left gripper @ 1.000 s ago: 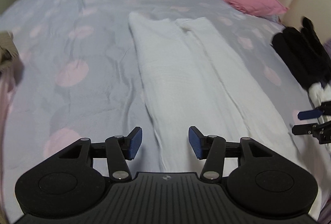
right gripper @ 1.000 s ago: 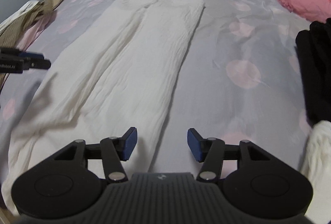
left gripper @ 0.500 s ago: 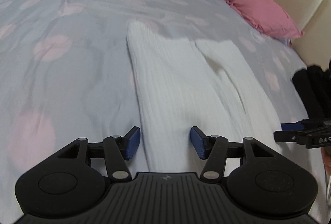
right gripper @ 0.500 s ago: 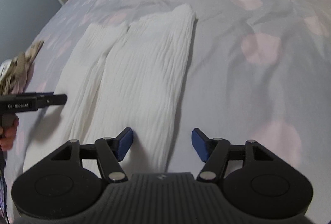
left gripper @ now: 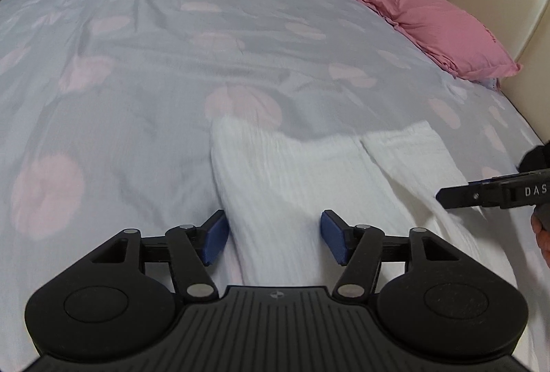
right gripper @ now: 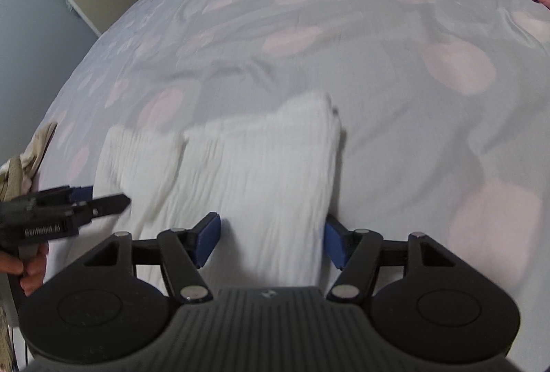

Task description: Fold clothes

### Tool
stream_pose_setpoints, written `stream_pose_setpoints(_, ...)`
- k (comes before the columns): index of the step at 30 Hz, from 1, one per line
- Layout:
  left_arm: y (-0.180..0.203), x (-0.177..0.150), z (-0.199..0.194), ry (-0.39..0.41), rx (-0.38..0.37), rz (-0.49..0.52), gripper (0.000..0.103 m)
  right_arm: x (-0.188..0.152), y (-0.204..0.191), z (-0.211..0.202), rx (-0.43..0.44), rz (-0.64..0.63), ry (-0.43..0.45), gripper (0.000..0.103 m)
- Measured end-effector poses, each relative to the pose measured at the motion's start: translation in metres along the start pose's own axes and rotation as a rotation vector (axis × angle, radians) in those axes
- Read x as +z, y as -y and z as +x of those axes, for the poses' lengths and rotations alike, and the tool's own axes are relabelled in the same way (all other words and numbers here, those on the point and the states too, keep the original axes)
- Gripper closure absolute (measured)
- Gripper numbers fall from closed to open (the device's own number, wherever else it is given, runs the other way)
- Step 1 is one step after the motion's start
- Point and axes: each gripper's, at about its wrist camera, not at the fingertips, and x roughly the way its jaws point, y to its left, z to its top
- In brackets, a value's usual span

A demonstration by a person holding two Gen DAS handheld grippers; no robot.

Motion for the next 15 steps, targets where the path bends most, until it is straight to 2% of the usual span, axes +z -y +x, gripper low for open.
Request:
stream_pose_setpoints(4,0.001,0.013,0.011,0.016,0.048,-0.011,0.045,0.017,0.006,0.011,0.024,0.068,0.044,0.037)
stream_pose_setpoints(5,0.002,0.016,0.012,0.023,0.061,-0.020,0.045,0.019,0.007,0.013,0.029,0.089,0.056,0.039)
stream_pose_setpoints(7,0.006,0.019,0.013,0.036,0.086,-0.025,0.048,0.022,0.007,0.014,0.021,0.094,0.069,0.052)
stream_pose_setpoints(8,0.006,0.021,0.012,0.034,0.092,-0.016,0.058,0.023,0.005,0.014,0.008,0.074,0.067,0.066)
stream_pose_setpoints(9,0.007,0.022,0.011,0.033,0.098,-0.007,0.073,0.024,0.003,0.014,-0.006,0.053,0.065,0.074)
stream_pose_setpoints(10,0.008,0.024,0.009,0.032,0.104,0.002,0.077,0.026,0.001,0.012,-0.012,0.029,0.065,0.084)
stream_pose_setpoints(12,0.007,0.028,0.000,0.035,0.086,0.008,0.092,0.028,-0.003,0.000,0.010,-0.024,0.078,0.088)
stream_pose_setpoints(15,0.009,0.032,-0.022,0.074,0.038,0.027,0.096,0.030,-0.009,-0.024,0.054,-0.104,0.102,0.092)
